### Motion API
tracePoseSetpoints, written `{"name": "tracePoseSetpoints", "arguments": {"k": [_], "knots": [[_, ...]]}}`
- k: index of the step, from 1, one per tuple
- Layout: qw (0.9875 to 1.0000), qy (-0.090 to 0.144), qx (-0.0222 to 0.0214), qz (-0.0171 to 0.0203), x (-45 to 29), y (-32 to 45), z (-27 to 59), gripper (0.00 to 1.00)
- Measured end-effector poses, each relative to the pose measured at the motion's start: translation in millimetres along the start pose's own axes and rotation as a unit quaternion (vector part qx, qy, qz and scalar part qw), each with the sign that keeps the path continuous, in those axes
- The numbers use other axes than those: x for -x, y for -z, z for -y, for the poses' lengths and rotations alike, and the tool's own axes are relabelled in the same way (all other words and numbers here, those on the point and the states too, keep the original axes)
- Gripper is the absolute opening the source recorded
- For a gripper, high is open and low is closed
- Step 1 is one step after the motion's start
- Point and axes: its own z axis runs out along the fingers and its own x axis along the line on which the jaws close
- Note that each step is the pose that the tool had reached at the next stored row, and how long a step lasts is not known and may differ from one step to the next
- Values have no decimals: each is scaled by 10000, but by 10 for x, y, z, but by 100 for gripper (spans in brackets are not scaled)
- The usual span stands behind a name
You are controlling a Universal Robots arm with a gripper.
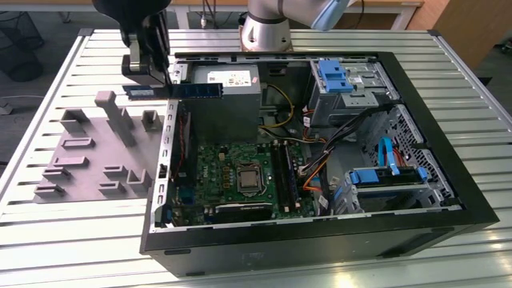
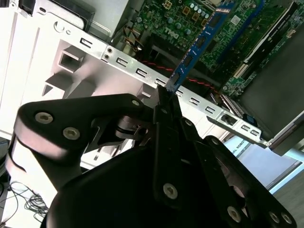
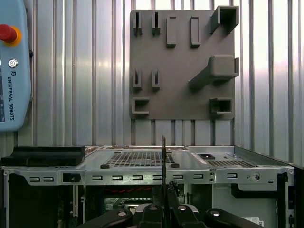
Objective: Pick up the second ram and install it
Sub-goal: 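Pick up the second ram and move it above second insertion slot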
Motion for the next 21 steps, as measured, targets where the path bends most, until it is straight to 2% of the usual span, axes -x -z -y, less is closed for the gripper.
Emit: {"name": "tracePoseSetpoints", "arguments": {"k": [21], "knots": [[10000,0,0,0,3,-1,152,14]]}}
